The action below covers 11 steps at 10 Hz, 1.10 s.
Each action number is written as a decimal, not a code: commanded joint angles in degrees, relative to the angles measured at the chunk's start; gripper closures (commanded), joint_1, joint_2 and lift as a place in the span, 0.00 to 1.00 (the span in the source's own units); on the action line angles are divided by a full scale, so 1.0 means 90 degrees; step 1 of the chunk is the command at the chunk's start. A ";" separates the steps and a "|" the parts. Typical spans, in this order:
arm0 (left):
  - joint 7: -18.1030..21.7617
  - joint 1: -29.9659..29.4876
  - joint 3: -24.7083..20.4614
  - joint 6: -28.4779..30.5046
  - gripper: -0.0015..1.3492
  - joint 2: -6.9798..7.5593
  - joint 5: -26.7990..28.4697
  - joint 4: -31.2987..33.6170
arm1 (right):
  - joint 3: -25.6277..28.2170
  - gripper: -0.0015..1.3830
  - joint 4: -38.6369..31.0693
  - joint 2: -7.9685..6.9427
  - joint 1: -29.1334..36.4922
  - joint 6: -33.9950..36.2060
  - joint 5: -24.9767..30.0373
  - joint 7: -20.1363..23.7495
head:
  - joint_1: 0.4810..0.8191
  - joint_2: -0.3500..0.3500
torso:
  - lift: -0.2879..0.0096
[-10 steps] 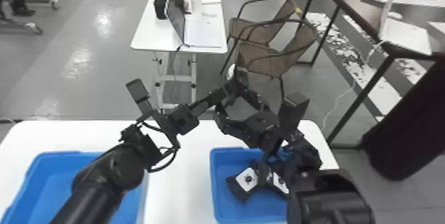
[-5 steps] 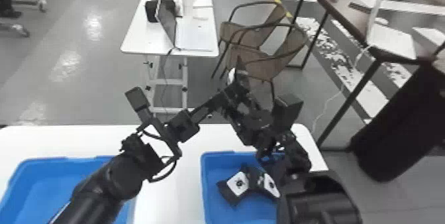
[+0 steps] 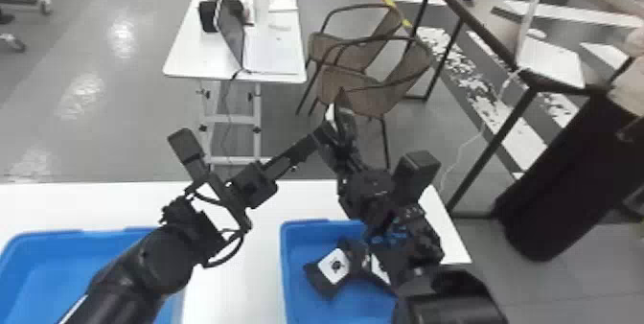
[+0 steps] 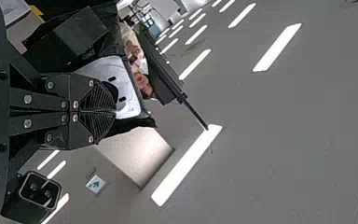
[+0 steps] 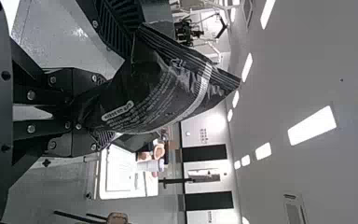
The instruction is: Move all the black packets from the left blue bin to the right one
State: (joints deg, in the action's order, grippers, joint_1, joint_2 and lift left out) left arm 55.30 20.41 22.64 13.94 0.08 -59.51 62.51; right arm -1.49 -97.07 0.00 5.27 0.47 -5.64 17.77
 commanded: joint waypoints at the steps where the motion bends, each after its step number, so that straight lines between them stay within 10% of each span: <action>1: -0.0110 -0.0070 -0.0006 0.0033 0.81 -0.0026 -0.0067 0.0095 | -0.0001 0.86 0.0043 -0.0006 0.0010 -0.0082 -0.0027 -0.0002 | 0.55 0.17 | 0.97; 3: -0.0793 -0.0549 -0.0680 0.0287 0.32 0.0039 0.0363 0.0867 | 0.0136 0.86 0.0072 -0.0006 0.0108 0.0084 -0.0125 -0.0002 | 0.56 0.18 | 0.97; 5: -0.1193 -0.1144 -0.1451 0.0355 0.08 0.0342 0.0695 0.1677 | 0.0429 0.86 0.0063 -0.0006 0.0469 0.0475 -0.0916 0.0008 | 0.59 0.20 | 0.97; 8: -0.1633 -0.2228 -0.2418 0.0326 0.09 0.0772 0.0626 0.2410 | 0.0624 0.86 0.0483 0.0254 0.0821 0.0904 -0.3709 0.0008 | 0.63 0.31 | 0.97; 11: -0.1740 -0.2648 -0.2721 0.0140 0.09 0.0684 0.0587 0.2517 | 0.0507 0.86 0.1508 0.0098 0.0753 0.0807 -0.6248 0.0242 | 0.63 0.39 | 0.97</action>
State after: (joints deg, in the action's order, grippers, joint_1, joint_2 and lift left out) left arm 39.62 -3.08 -1.50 15.38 6.48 -54.24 85.14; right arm 3.30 -85.07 1.15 12.32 7.74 -58.65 19.85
